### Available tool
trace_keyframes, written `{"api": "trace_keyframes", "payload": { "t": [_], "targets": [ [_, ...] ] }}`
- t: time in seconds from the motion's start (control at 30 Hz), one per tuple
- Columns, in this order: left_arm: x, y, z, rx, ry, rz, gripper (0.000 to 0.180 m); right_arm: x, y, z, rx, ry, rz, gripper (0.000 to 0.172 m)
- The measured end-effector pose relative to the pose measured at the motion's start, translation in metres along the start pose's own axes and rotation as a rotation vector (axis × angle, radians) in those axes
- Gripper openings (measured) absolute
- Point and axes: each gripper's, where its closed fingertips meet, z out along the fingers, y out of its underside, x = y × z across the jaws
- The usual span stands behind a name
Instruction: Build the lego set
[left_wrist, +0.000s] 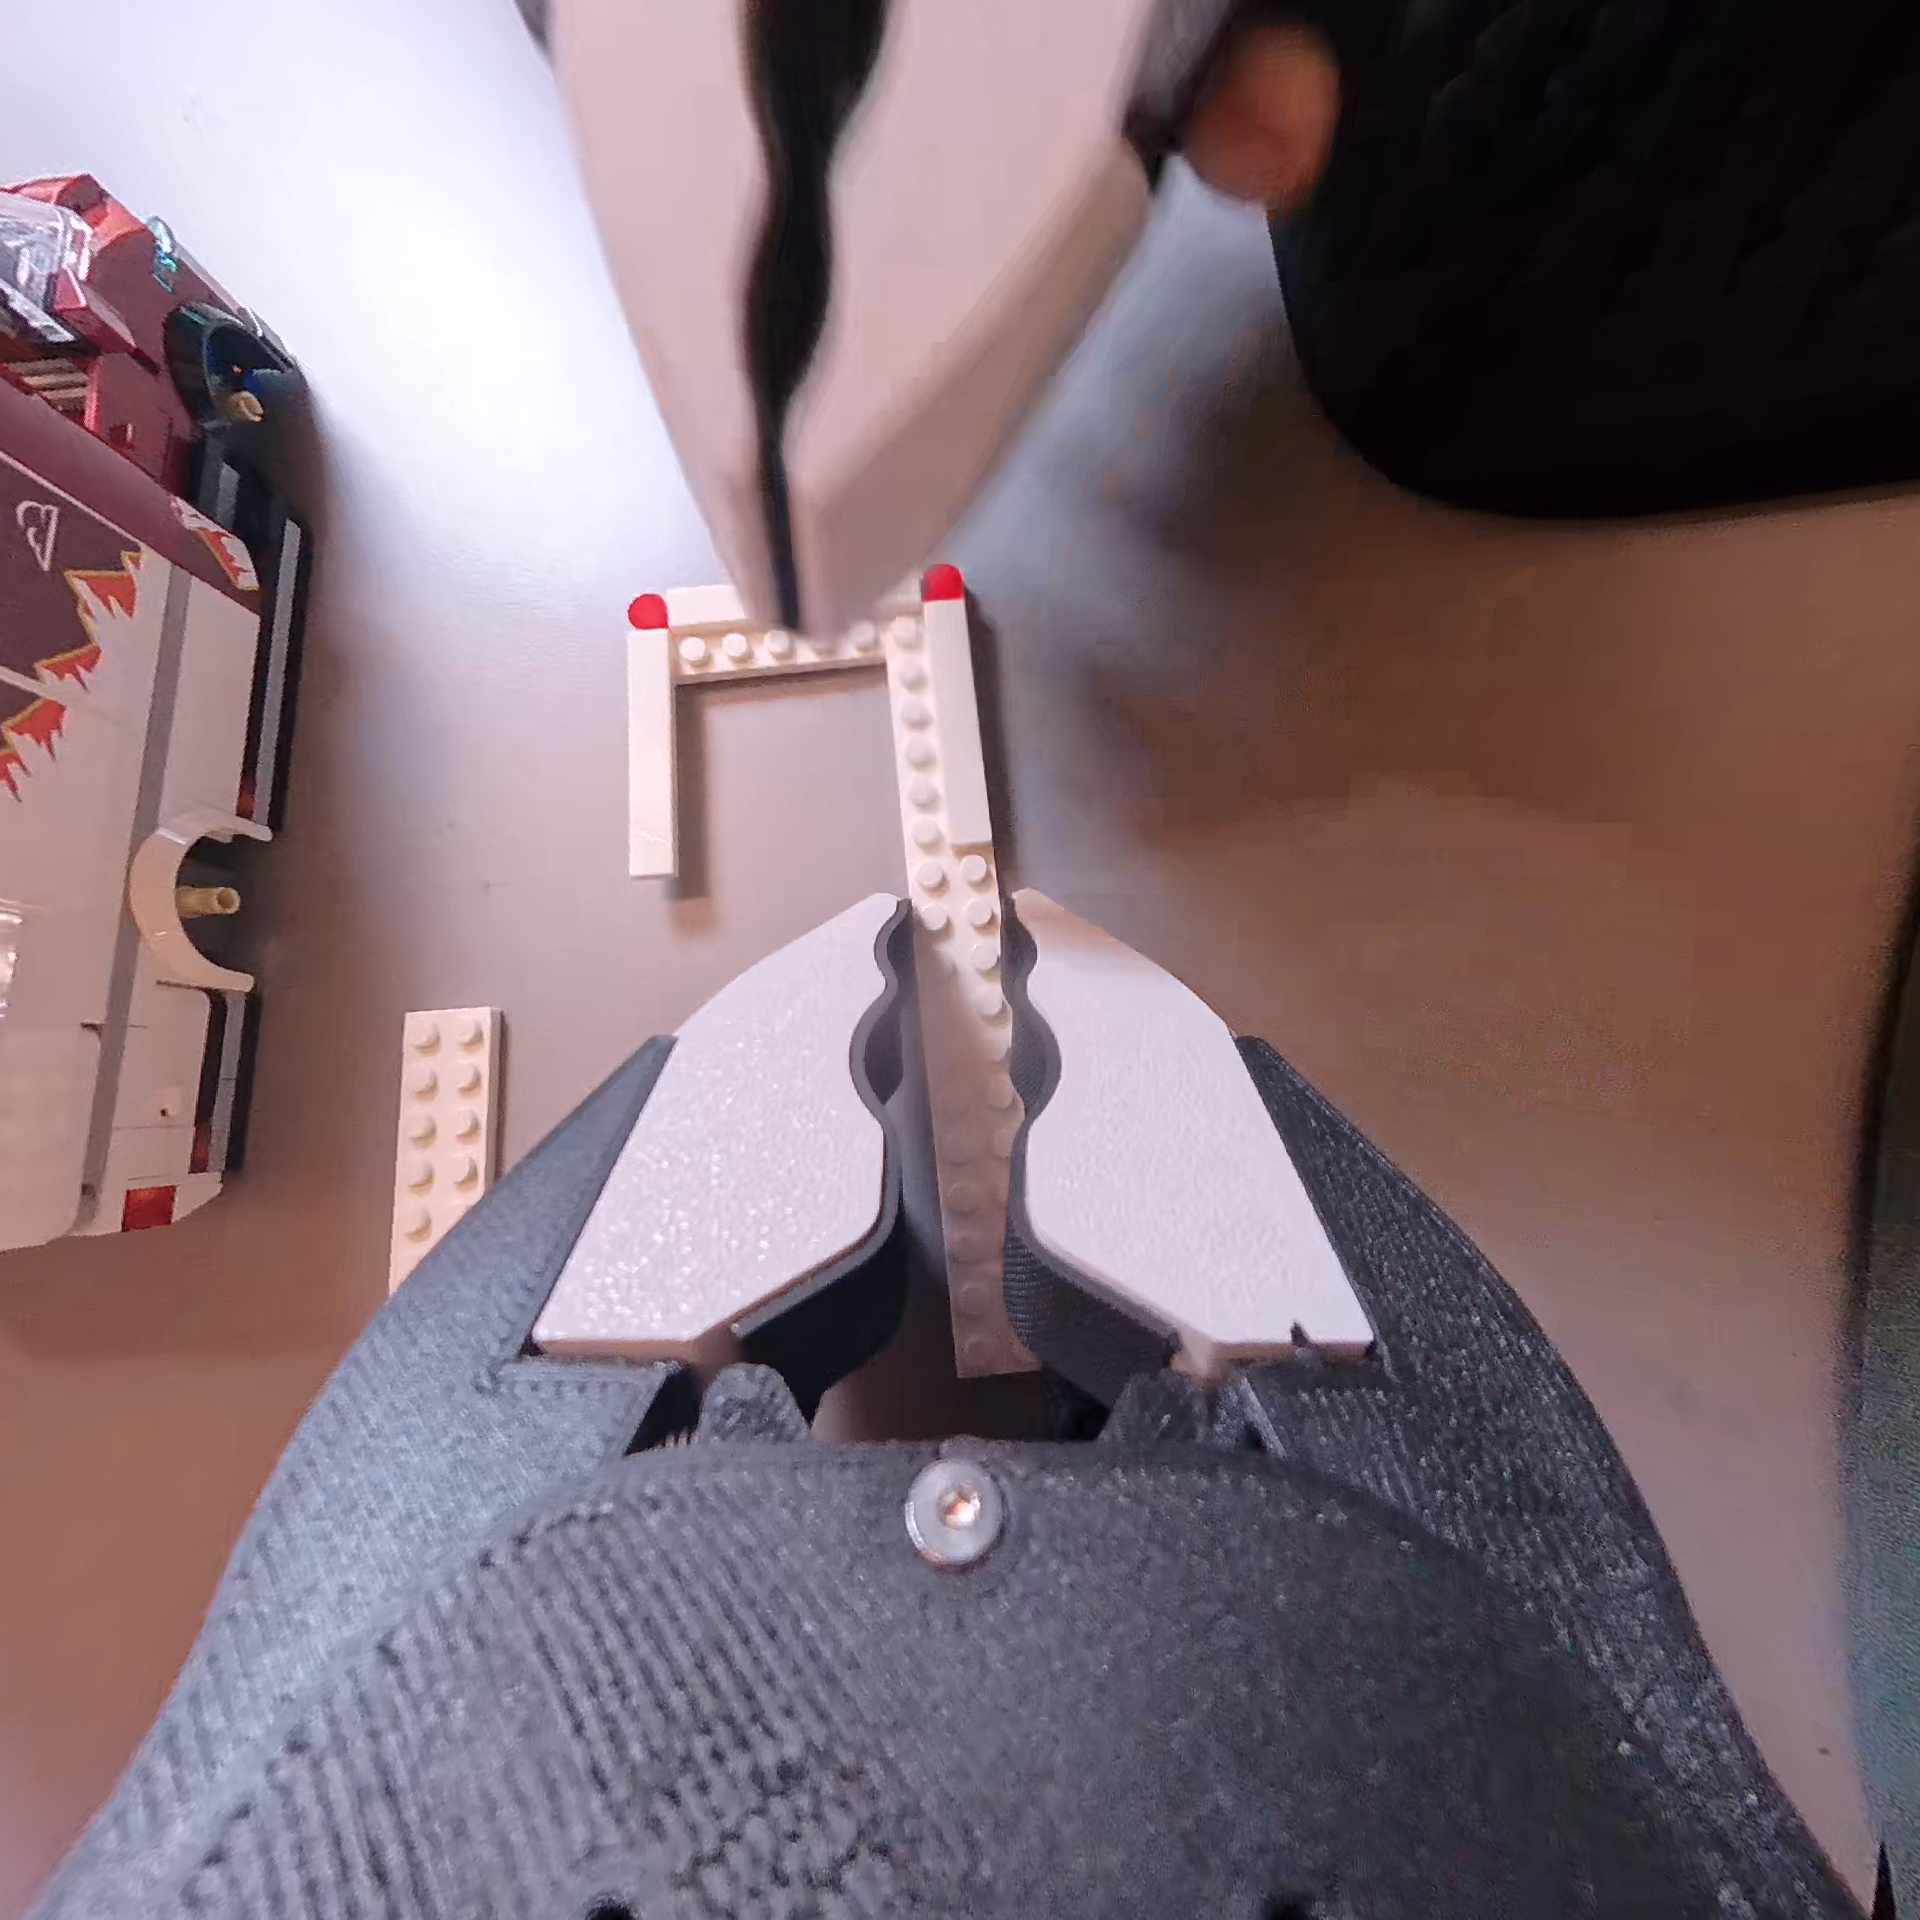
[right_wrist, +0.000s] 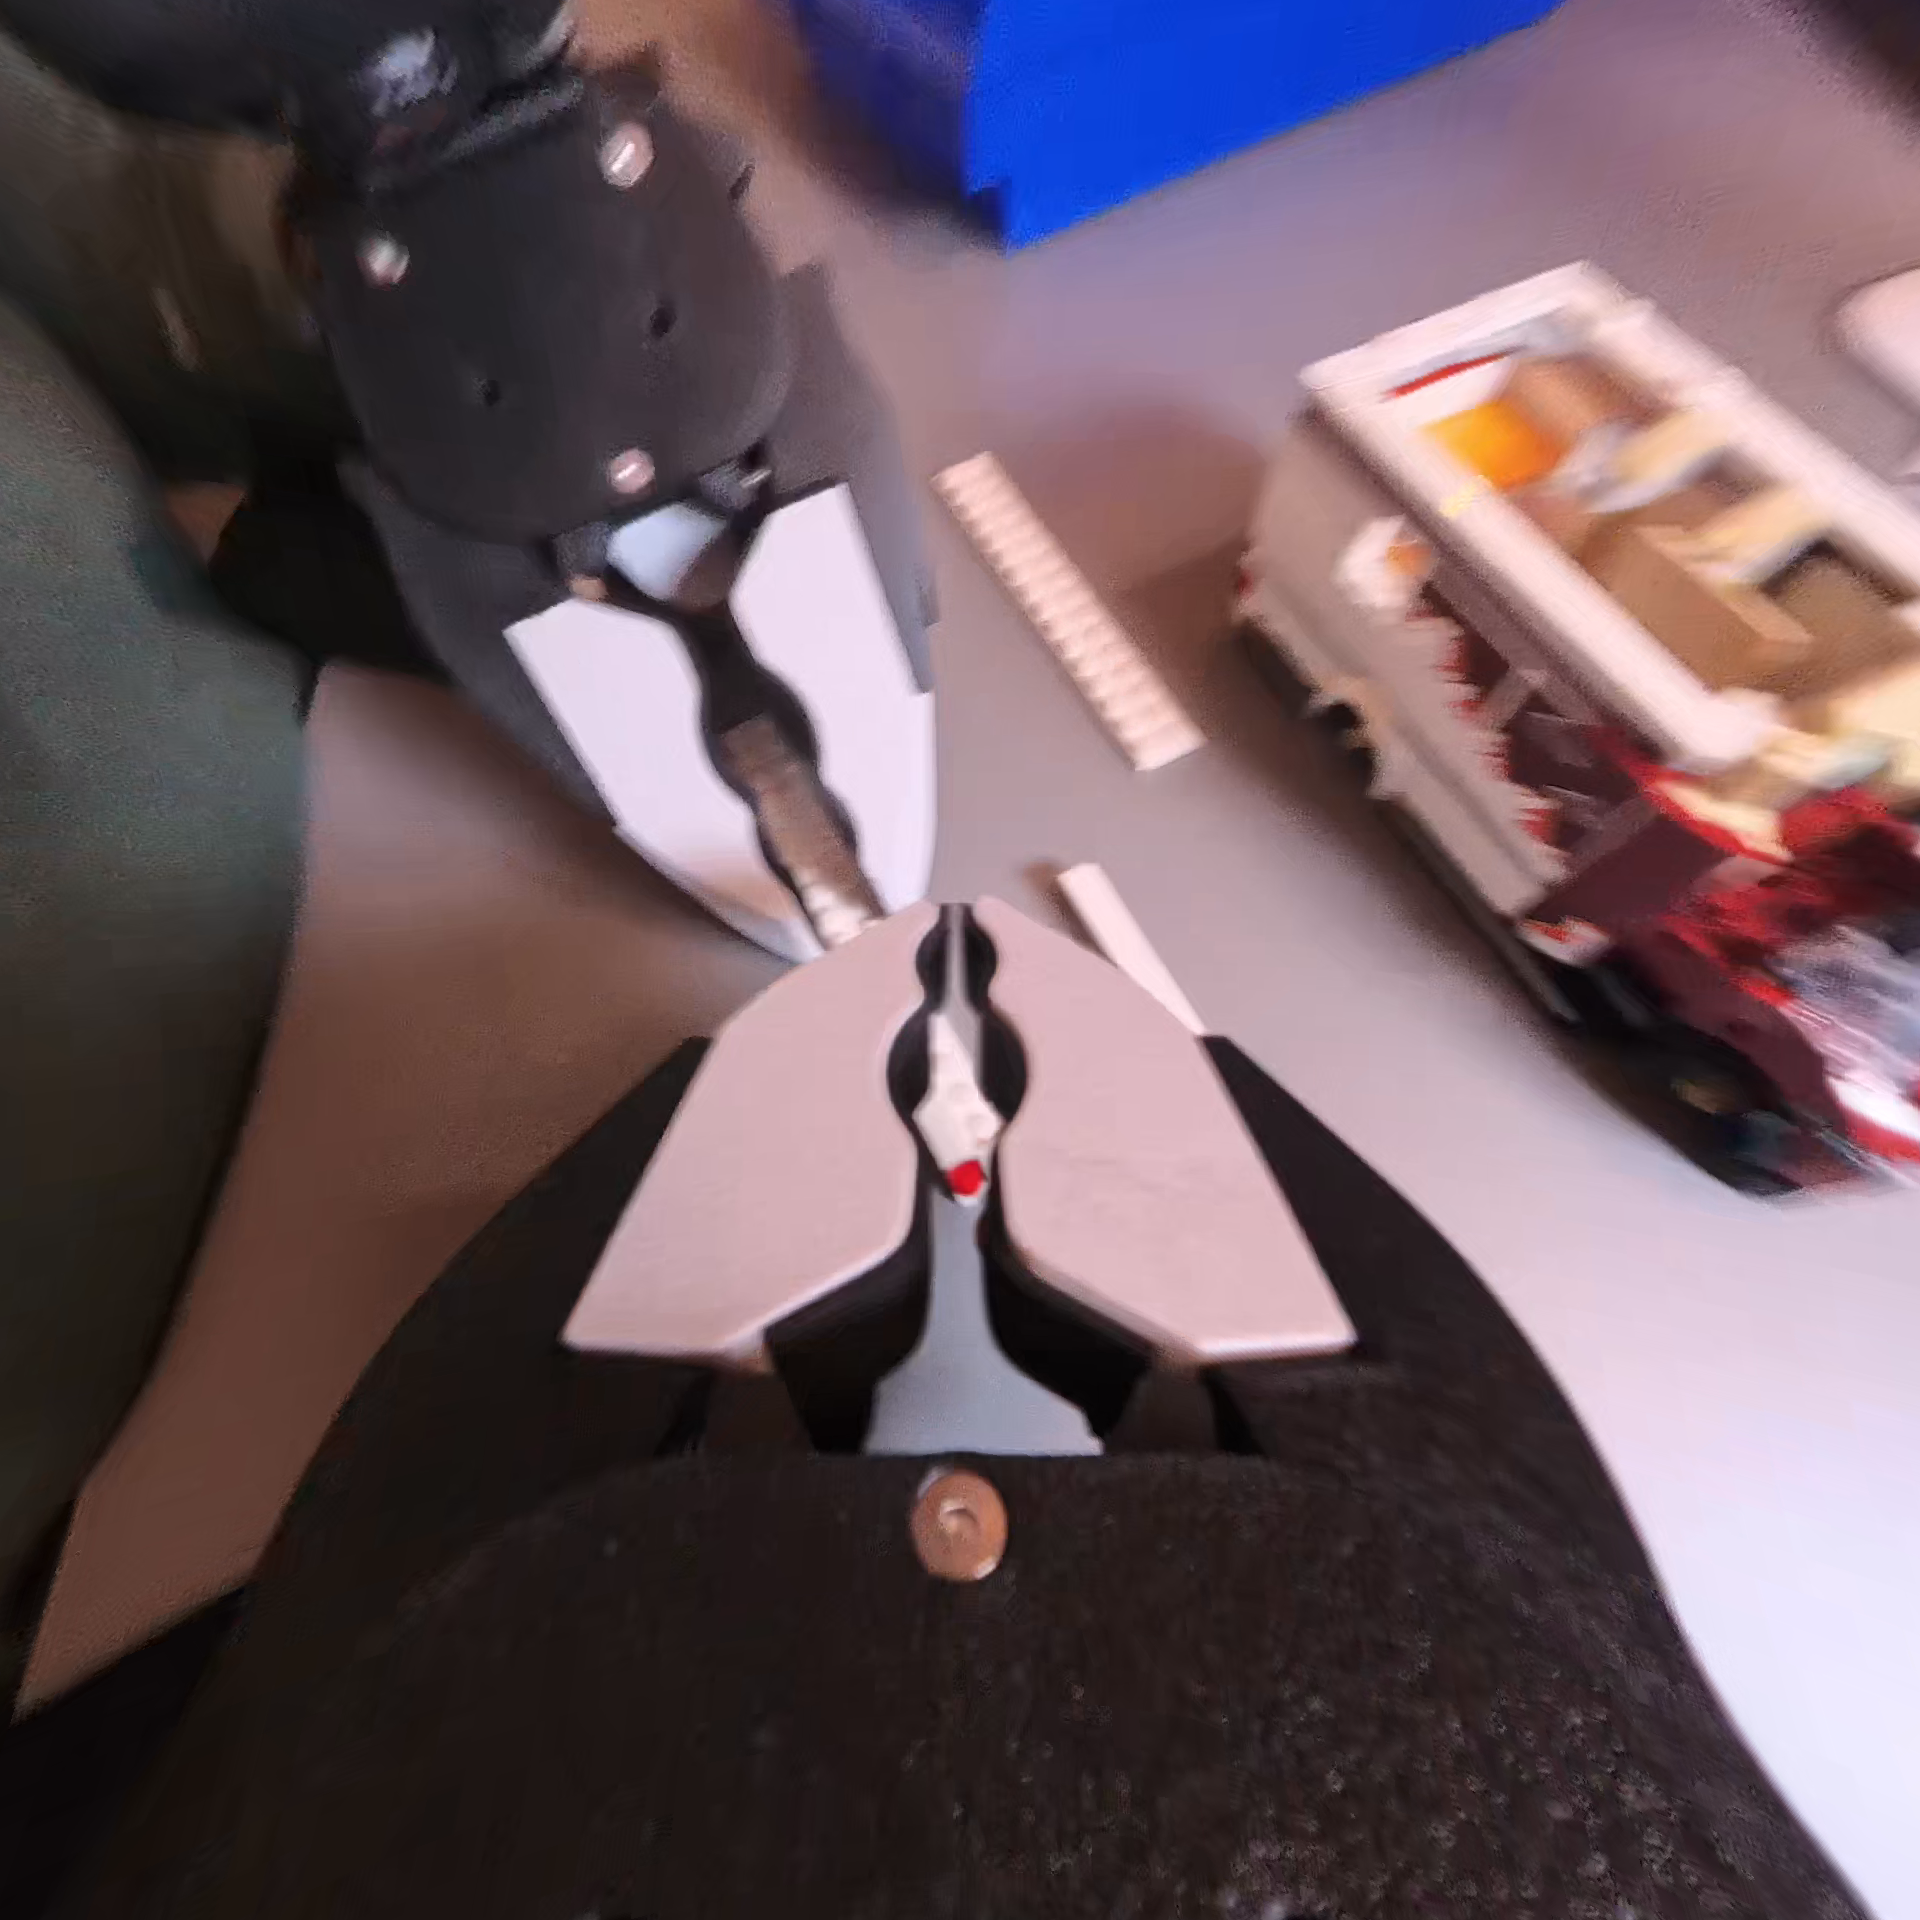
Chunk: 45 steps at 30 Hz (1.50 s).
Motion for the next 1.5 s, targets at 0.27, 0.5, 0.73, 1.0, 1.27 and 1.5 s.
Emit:
{"api": "trace_keyframes", "payload": {
  "t": [0.27,0.5,0.73,1.0,1.27,1.5],
  "targets": [
    [0.0,-0.001,0.0,0.0,0.0,-0.001,0.016,0.006,0.049,-0.015,-0.182,0.171,-0.06,0.041],
    [-0.004,-0.014,-0.019,0.121,0.078,-0.11,0.033,0.015,0.058,-0.008,-0.295,0.199,-0.125,0.035],
    [-0.021,0.008,-0.032,0.064,0.047,-0.174,0.025,0.064,0.05,-0.022,-0.338,0.374,-0.148,0.026],
    [-0.006,0.005,-0.035,0.039,0.059,-0.057,0.018,0.018,0.041,0.008,-0.293,0.143,0.117,0.062],
    [-0.093,0.058,-0.061,-0.141,-0.203,-0.153,0.034,0.018,0.045,0.02,-0.386,0.159,0.088,0.071],
    [-0.083,0.063,-0.052,-0.224,-0.111,-0.157,0.016,0.035,0.048,0.015,-0.411,0.195,0.144,0.07]
  ]
}}
